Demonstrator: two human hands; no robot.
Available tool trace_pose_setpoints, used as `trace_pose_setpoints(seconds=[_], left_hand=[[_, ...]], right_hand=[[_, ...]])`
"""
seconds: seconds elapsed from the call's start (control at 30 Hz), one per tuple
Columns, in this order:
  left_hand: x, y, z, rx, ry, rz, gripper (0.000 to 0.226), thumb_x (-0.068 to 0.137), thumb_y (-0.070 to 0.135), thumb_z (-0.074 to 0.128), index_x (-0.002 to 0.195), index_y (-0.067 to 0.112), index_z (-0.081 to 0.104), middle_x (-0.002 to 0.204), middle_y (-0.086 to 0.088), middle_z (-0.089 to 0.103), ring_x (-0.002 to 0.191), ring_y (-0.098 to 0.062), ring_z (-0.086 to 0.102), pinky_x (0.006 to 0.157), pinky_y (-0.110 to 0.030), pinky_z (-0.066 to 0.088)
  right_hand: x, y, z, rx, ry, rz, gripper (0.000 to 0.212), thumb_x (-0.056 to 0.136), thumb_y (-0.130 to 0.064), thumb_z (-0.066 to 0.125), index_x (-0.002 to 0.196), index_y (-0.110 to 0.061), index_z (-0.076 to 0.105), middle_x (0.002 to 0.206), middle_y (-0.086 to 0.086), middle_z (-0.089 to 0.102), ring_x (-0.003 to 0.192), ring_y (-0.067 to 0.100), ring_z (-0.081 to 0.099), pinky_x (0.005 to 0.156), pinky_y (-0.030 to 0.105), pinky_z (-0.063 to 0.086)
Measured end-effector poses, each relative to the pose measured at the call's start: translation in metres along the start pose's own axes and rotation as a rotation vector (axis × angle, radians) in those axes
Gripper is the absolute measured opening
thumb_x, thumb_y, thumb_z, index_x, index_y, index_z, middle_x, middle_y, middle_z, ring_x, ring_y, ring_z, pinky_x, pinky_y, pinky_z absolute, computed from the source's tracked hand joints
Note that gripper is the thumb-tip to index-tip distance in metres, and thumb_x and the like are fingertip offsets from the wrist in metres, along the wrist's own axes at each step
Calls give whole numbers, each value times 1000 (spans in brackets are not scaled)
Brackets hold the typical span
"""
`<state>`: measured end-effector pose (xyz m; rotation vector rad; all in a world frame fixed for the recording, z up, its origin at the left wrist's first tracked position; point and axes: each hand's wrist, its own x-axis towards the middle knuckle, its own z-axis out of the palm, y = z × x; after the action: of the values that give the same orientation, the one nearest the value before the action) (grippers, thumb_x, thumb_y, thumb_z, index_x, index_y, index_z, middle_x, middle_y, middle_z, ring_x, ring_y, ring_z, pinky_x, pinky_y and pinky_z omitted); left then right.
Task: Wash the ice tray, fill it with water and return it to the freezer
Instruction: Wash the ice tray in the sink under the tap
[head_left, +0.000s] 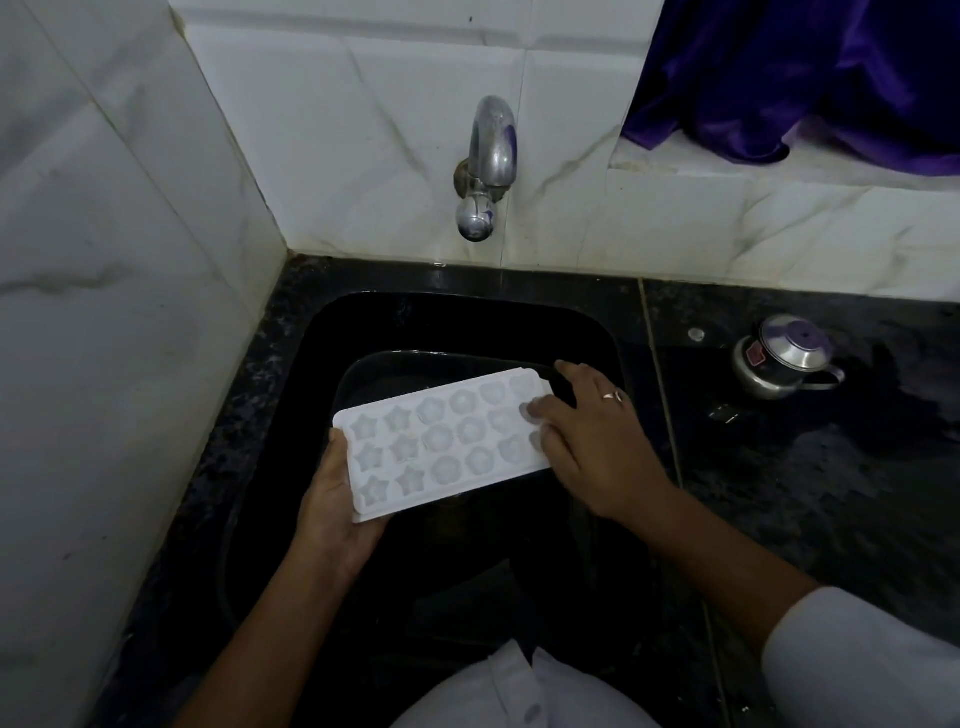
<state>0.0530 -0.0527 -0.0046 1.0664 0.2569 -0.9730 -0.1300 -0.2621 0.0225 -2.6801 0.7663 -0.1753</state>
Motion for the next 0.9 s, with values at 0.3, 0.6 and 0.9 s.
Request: trace_pose_setpoints(seconds=[0.3,0.6,0.9], left_hand=[[-2,-7,3,41,-20,8,58,110,55,32,130,12,66,124,-14,76,103,-25,78,76,-37,66],[-2,0,2,-61,-36,-33,63,108,58,35,141,11,61,138,-16,69,117,-31,73,78,-42,65],[0,2,1,-120,-37,-33,62,108,58,36,141,11,60,135,-16,71,112,-31,75,73,-43,66]], right_hand=[[-1,-12,8,105,37,51,44,98,-38,36,122,-19,67,157,14,39,144,32,34,112,54,37],[-1,-1,-3,25,19,13,41,99,-43,40,128,-29,65,159,13,38,146,34,33,114,56,33],[-16,-6,9,-38,25,-50,46,107,-37,39,151,-27,47,163,14,30,148,34,30,119,54,32]])
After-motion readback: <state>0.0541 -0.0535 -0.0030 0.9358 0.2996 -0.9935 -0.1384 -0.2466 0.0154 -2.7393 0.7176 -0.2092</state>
